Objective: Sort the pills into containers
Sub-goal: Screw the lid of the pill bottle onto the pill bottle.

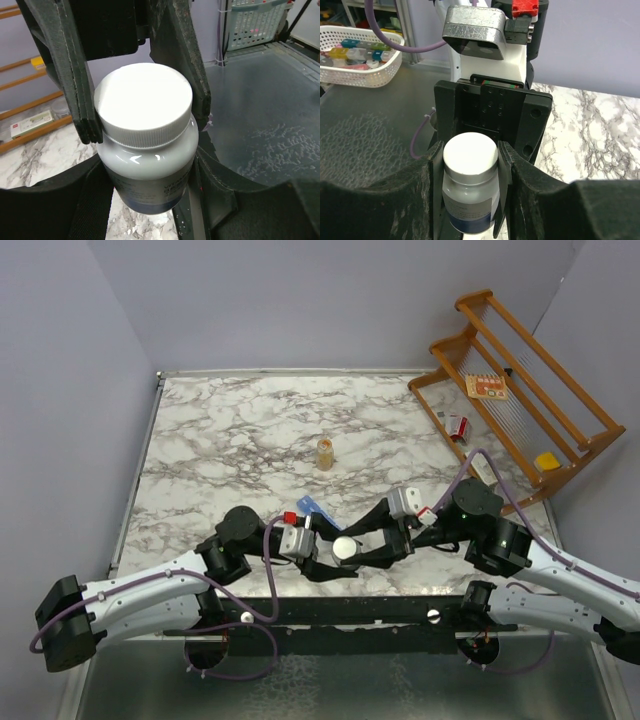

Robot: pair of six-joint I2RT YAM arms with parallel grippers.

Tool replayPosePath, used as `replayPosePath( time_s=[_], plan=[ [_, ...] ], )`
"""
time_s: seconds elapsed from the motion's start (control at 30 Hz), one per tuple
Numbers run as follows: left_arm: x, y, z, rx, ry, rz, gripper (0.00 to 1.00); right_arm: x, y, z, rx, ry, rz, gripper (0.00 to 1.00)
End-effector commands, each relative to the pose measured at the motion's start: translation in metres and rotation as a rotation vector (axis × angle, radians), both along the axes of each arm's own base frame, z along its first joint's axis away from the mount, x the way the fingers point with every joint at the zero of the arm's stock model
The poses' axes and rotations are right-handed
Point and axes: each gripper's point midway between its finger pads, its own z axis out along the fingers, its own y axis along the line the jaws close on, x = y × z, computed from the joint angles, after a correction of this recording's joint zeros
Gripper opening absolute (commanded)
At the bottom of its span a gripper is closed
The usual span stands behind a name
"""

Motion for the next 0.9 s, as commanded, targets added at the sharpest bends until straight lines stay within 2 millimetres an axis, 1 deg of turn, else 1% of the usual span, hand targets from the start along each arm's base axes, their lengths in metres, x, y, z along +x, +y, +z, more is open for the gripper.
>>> replayPosePath(
  time_s=[0.0, 0.17, 0.33, 0.57, 0.7, 0.87],
  plan=[
    [0.024, 0.004, 0.026, -0.087, -0.025, 0.162, 0.00, 0.001, -0.002, -0.002, -0.001, -0.004, -0.014, 0.13],
    [0.048, 0.013, 0.033, -0.120, 0.006, 0.315, 0.00, 0.012, -0.002, -0.011, -0.034, -0.008, -0.076, 0.08],
    [0.053, 0.014, 0.036, -0.124, 0.015, 0.348, 0.00, 0.022, 0.001, -0.025, -0.088, 0.007, -0.121, 0.08],
    [0.073, 0.021, 0.045, -0.153, 0.013, 0.466, 0.00, 0.039, 0.007, -0.048, -0.159, 0.030, -0.199, 0.03],
    [0.084, 0.025, 0.051, -0.170, 0.008, 0.531, 0.00, 0.049, 0.009, -0.055, -0.182, 0.033, -0.247, 0.01],
    [0.098, 0.034, 0.057, -0.189, 0.007, 0.621, 0.00, 0.062, 0.009, -0.060, -0.188, 0.033, -0.319, 0.01]
  ],
)
